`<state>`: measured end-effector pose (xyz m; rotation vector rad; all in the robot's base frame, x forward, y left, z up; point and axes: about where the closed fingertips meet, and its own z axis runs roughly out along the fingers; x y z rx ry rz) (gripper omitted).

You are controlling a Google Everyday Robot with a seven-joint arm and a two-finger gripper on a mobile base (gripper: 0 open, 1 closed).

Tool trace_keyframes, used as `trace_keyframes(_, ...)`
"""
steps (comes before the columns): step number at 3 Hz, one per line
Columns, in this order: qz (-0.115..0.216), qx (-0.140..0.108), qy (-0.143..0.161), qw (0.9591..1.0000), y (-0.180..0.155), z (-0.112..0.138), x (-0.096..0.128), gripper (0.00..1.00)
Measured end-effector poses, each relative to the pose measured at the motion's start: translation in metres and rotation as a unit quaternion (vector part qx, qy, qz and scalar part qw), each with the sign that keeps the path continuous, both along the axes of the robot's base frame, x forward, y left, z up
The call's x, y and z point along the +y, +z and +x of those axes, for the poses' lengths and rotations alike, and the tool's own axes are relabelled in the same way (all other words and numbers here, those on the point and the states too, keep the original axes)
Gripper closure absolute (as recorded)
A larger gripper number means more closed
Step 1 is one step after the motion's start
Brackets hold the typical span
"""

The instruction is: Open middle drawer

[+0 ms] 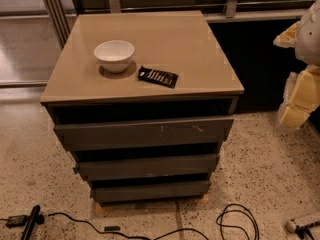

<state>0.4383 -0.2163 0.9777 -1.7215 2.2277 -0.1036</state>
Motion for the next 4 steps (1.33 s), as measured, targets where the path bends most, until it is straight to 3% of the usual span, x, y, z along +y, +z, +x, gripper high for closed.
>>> trace_keyframes(2, 0.010, 0.003, 0.010, 0.9999, -0.020, -0.002, 0.007, 0.00)
trace_keyframes(3, 0.054, 0.018, 0.047, 0.9973, -0.082, -0.013, 0.029, 0.00)
trace_keyframes(4, 0.104, 0.019, 0.076, 0.9916, -0.137, -0.029, 0.044, 0.00)
